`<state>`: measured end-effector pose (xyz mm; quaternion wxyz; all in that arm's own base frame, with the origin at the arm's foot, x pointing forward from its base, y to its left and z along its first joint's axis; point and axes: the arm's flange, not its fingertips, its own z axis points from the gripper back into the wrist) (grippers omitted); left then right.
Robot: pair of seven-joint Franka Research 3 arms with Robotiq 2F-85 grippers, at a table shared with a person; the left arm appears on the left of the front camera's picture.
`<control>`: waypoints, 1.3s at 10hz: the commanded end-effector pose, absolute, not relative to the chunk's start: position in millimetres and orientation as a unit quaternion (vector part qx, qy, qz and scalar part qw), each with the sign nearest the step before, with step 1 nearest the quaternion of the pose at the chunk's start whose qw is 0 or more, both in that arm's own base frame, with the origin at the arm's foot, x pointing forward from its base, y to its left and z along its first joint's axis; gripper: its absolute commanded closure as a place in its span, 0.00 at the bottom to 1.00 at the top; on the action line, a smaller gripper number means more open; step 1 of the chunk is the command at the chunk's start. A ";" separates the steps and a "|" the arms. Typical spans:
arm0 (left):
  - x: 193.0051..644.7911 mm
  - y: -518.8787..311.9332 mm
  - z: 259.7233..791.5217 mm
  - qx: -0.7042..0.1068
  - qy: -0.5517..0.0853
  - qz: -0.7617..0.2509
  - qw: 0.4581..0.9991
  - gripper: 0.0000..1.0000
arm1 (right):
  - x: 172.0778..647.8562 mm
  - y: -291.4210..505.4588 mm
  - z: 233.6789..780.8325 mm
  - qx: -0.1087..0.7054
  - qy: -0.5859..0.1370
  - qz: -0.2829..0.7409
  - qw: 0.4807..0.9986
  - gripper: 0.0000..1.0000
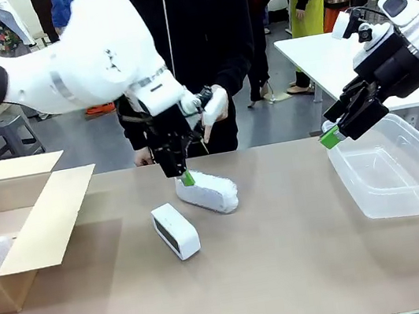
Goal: Separate and place wrapped and unwrapped clocks.
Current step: Pick up the Digital clock indicated by the person.
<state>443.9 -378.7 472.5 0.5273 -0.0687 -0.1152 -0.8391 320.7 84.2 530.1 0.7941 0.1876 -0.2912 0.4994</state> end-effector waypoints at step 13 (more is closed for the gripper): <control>528.8 -411.1 365.1 0.063 -0.068 -0.830 0.549 0.00 | 322.2 84.8 529.0 0.202 -0.294 0.498 0.790 0.00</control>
